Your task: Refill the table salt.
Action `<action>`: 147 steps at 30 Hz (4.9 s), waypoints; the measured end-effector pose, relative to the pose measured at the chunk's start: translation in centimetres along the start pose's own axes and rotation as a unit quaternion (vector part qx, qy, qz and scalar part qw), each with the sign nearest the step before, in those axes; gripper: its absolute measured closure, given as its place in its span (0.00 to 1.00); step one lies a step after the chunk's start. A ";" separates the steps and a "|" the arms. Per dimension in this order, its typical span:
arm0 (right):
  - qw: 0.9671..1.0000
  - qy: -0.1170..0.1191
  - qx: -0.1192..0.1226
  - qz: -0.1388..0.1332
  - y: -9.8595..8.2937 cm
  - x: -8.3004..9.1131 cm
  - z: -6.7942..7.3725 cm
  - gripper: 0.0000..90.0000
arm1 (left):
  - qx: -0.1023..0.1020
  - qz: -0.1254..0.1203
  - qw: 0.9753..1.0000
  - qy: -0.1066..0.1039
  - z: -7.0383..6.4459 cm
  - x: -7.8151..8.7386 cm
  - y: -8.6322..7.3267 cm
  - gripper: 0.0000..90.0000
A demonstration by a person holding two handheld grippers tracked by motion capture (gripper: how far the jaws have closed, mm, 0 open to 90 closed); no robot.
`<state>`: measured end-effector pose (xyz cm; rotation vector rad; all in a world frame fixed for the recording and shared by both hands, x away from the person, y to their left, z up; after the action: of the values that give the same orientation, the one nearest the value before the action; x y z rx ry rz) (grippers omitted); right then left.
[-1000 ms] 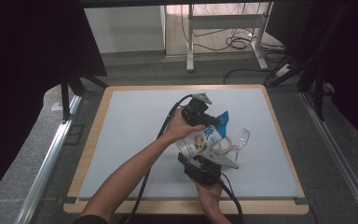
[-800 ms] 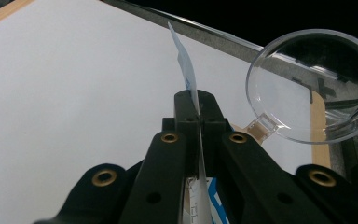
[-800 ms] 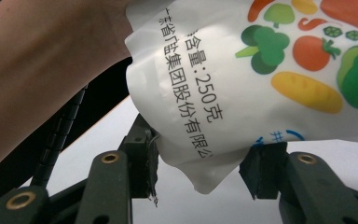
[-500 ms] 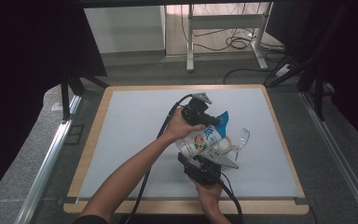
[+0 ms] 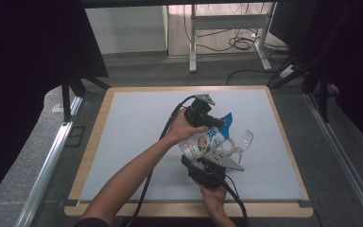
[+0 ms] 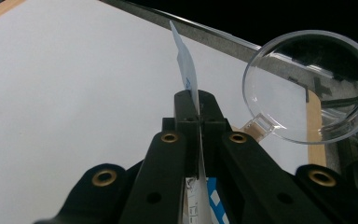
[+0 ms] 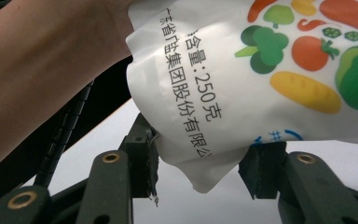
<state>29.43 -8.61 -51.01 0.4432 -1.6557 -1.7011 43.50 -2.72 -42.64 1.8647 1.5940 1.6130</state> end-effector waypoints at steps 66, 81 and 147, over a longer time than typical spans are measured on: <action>1.000 -0.011 -0.005 -0.002 0.4 0.1 0.1 0.60 | -0.004 0.014 1.000 -0.011 0.0 -0.4 0.4 1.00; 1.000 -0.012 0.000 -0.002 0.4 0.0 0.3 0.60 | -0.004 0.014 1.000 -0.011 0.1 -0.2 0.3 1.00; 1.000 -0.006 -0.003 -0.006 0.8 0.0 0.5 0.60 | -0.006 0.021 1.000 -0.016 -0.2 -0.2 0.3 1.00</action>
<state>29.27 -8.25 -50.20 0.4403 -1.6593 -1.7205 43.56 -3.11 -42.44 1.9197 1.5393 1.5970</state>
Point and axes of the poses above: each handheld gripper's, and its own axes: x roughly backward along the jaws, y roughly out of its top, z roughly to its left, the point moved 3 cm from there along -x, roughly forward along the jaws, and after that the axes turned 13 degrees about x, right-handed, at the moved point
